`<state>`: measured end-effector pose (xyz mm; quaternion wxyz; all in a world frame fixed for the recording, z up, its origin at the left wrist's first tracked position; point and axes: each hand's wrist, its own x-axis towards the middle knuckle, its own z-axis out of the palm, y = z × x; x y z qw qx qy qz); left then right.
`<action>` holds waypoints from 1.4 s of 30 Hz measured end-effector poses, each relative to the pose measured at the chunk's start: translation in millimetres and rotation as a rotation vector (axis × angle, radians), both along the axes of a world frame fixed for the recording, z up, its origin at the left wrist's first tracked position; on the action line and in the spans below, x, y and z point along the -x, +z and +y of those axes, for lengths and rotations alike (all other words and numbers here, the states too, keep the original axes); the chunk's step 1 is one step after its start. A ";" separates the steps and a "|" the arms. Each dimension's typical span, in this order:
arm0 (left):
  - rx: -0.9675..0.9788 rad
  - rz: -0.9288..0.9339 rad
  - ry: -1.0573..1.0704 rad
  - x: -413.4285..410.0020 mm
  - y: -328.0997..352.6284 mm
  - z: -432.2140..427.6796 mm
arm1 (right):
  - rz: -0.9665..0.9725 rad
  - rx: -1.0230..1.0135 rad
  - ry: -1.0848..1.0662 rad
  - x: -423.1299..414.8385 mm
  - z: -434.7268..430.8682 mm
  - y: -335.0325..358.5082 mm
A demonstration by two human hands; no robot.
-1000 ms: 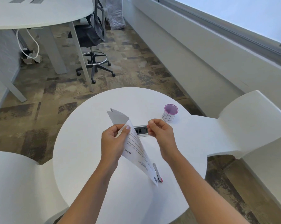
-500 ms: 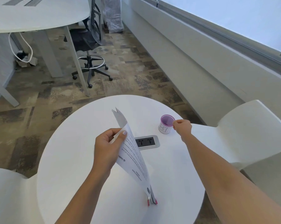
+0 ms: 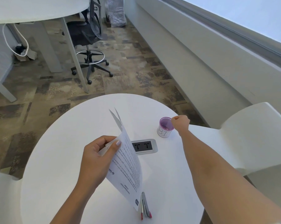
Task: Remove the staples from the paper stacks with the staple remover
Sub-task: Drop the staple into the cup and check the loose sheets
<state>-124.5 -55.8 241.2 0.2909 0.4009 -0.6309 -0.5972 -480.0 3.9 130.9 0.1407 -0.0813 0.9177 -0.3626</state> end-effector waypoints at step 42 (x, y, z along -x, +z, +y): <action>0.097 -0.042 0.017 -100.7 4.7 -63.5 | -1.093 0.629 0.515 -175.4 105.4 -3.9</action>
